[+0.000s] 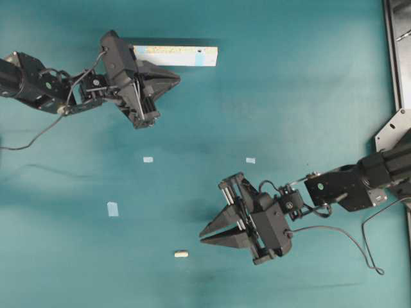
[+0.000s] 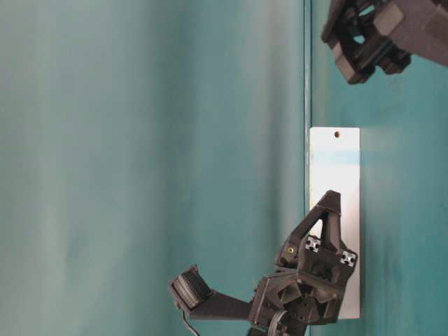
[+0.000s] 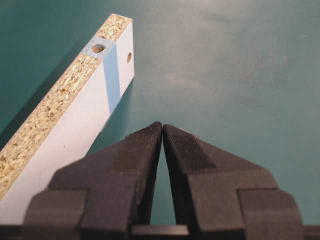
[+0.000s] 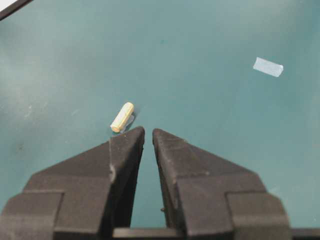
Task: Move the wooden board into place and insert the rod into its hole.
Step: 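Lower the left gripper onto the white board's end and close on it, then lift the white board with the left gripper and swing it toward center, then carry the board rightward with the left gripper, placing it flat mid-table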
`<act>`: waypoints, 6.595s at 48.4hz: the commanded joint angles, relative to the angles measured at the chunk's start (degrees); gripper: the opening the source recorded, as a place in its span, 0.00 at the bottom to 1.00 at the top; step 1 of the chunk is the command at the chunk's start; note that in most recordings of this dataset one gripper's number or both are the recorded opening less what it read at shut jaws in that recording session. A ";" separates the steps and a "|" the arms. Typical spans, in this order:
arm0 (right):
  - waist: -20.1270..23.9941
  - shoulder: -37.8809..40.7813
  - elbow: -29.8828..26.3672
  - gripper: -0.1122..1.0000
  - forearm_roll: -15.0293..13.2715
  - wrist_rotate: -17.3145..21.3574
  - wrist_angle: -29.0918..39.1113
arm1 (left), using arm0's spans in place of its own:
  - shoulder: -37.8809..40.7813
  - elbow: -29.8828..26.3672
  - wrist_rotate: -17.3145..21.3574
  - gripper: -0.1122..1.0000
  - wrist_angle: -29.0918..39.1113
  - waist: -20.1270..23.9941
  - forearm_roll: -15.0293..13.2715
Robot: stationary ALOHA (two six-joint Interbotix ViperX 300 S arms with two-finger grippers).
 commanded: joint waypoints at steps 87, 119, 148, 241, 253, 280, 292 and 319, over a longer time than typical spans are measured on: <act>0.09 -14.85 -28.13 0.80 -0.62 9.05 73.39 | -22.15 -1.85 20.83 0.91 44.30 10.81 2.46; 0.26 -14.77 -34.45 0.79 -0.70 10.90 82.88 | -13.27 -4.04 22.85 0.92 42.71 13.01 2.37; 0.26 -14.77 -35.60 0.80 -0.62 11.07 87.89 | -4.48 -7.12 22.76 0.87 41.40 13.10 2.46; -0.88 -15.47 -59.59 0.78 -5.10 10.63 109.16 | -3.60 -22.68 -0.70 0.29 46.49 -6.68 2.29; -0.88 -15.47 -59.68 0.78 -5.10 10.63 108.98 | 2.64 -31.29 -2.55 0.29 46.49 -11.07 2.29; -0.88 -15.47 -59.59 0.78 -5.10 10.72 108.81 | 10.37 -39.99 -2.55 0.29 46.67 -15.47 2.29; -0.70 -15.47 -59.59 0.78 -5.10 10.72 109.07 | 11.78 -40.34 -2.37 0.29 47.11 -15.38 2.37; -0.62 -14.85 -59.59 0.78 -5.10 10.81 108.81 | 12.92 -41.66 1.05 0.30 50.89 -14.33 3.08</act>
